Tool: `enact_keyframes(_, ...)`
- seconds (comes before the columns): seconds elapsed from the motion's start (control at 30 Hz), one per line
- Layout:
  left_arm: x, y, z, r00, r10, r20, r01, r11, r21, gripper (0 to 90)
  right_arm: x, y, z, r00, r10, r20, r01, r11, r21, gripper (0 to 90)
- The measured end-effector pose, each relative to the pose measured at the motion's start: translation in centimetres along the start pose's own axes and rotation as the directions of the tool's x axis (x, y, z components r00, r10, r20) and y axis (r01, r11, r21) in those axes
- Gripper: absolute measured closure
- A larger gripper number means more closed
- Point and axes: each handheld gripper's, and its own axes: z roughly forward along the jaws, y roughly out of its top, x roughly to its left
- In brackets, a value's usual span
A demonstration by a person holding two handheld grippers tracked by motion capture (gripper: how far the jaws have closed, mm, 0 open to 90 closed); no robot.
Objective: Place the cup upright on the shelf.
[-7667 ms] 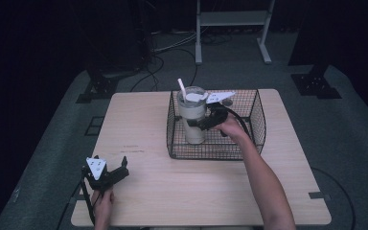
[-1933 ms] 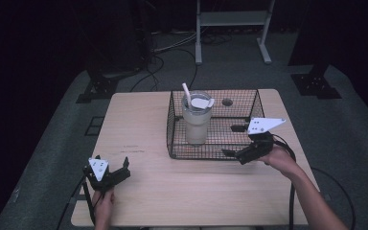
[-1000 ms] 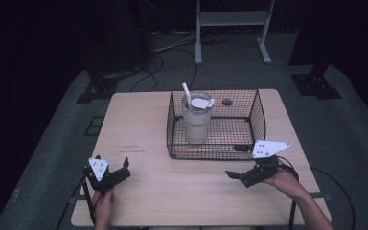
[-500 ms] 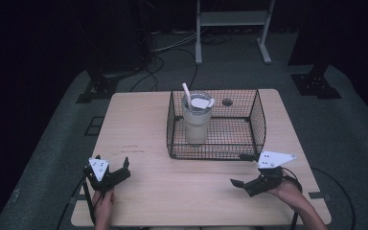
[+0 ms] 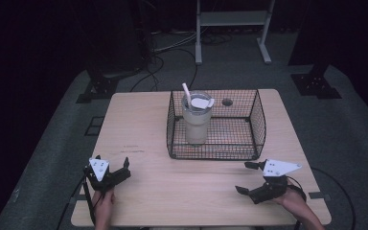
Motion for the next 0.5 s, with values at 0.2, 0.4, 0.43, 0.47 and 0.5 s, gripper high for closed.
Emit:
enact_keyframes(0.2,0.0,0.0,0.0,1.0,0.001,-0.001,-0.001,1.0,0.002,0.0,0.2,-0.7,-0.3,1.0,0.006,0.005,-0.006,1.0,-0.003,7.4)
enact_keyframes(0.4,0.0,0.0,0.0,1.0,0.0,-0.001,0.0,1.0,0.002,0.0,0.4,-1.6,-0.4,0.9994,0.018,0.029,-0.018,1.0,-0.008,7.4)
enact_keyframes(0.43,0.0,0.0,0.0,1.0,0.0,-0.001,0.0,1.0,0.002,0.0,0.4,-1.7,-0.4,0.9992,0.023,0.032,-0.023,1.0,-0.011,7.4)
enact_keyframes(0.47,0.0,0.0,0.0,1.0,0.0,-0.001,0.0,1.0,0.002,0.0,0.4,-1.7,-0.4,0.9992,0.023,0.032,-0.023,1.0,-0.011,7.4)
enact_keyframes(0.5,0.0,0.0,0.0,1.0,0.0,-0.001,0.0,1.0,0.002,0.0,0.4,-1.9,-0.4,0.9991,0.025,0.035,-0.024,0.999,-0.023,7.4)
